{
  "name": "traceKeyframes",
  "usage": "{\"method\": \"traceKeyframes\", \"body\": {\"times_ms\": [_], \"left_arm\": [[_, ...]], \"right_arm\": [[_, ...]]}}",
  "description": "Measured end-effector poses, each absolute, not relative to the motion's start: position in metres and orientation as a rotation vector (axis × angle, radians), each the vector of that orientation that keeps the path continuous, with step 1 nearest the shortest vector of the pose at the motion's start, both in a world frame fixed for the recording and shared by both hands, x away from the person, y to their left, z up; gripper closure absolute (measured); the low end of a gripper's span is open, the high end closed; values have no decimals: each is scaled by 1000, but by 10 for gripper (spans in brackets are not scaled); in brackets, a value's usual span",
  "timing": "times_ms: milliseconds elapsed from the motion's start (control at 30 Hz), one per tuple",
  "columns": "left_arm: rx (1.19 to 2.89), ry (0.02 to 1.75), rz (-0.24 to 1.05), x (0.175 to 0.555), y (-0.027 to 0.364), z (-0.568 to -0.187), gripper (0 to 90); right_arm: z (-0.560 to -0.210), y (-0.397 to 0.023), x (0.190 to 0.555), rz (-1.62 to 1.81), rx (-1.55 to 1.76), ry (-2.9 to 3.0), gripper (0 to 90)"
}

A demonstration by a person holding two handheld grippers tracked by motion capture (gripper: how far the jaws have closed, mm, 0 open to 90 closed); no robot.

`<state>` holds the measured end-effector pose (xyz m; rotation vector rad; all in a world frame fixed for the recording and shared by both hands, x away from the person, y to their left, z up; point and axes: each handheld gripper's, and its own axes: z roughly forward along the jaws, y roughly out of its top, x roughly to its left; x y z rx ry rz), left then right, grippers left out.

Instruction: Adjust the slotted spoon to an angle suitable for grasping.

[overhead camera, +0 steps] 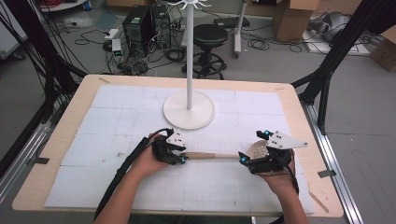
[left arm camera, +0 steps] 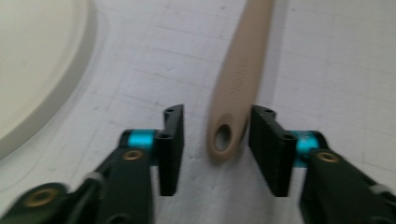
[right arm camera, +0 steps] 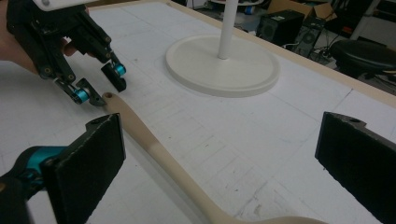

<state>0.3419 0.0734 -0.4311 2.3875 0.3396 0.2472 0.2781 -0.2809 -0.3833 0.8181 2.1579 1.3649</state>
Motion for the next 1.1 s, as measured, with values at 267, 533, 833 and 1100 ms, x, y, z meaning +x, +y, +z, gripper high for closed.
{"method": "traceKeyframes", "body": {"times_ms": [267,533,833,1100], "left_arm": [[2251,392,232,334,111,-410,402],[2134,412,178,318,157,-399,333],[1998,489,200,307,207,-400,287],[1935,475,224,301,222,-388,219]], "right_arm": [[-384,-281,278,1366,817,2158,4],[-384,-279,278,1357,807,2161,4],[-384,-278,278,1356,807,2166,4],[-385,-278,279,1356,810,2171,4]]}}
